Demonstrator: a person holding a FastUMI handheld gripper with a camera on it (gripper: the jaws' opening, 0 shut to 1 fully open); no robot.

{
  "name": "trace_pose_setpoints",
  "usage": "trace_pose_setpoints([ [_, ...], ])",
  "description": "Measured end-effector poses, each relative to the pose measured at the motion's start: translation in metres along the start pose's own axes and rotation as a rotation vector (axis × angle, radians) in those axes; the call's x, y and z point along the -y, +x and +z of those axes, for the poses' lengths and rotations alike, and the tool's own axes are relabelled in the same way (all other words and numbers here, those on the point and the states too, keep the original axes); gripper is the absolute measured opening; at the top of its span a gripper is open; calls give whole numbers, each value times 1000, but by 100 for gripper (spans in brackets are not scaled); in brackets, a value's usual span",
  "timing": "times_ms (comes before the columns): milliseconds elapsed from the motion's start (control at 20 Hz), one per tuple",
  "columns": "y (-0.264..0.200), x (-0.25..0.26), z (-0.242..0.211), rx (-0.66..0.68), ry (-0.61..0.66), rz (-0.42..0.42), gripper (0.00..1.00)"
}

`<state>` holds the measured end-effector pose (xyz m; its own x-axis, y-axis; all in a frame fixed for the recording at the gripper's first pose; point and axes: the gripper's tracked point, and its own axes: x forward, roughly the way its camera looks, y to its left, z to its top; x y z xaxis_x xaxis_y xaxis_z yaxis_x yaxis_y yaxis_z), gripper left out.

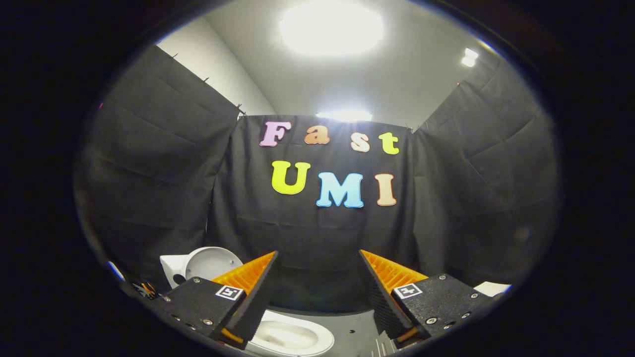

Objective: Open the toilet lid.

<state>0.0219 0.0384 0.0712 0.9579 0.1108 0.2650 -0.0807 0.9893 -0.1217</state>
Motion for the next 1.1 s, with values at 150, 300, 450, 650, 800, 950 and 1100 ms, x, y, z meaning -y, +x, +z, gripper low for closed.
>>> trace_pose_setpoints([
  [150, -17, 8, -17, -48, 18, 1, 94],
  [300, -33, 9, -30, -64, 38, -4, 95],
  [450, -36, 18, -50, -132, 24, -26, 94],
  [650, -42, 26, -49, -141, 28, -48, 94],
  [800, -44, 34, -59, -153, 32, -62, 94],
  [950, -44, 39, -65, -165, 59, -63, 94],
  [1100, -41, 41, -76, -179, 104, -57, 94],
])
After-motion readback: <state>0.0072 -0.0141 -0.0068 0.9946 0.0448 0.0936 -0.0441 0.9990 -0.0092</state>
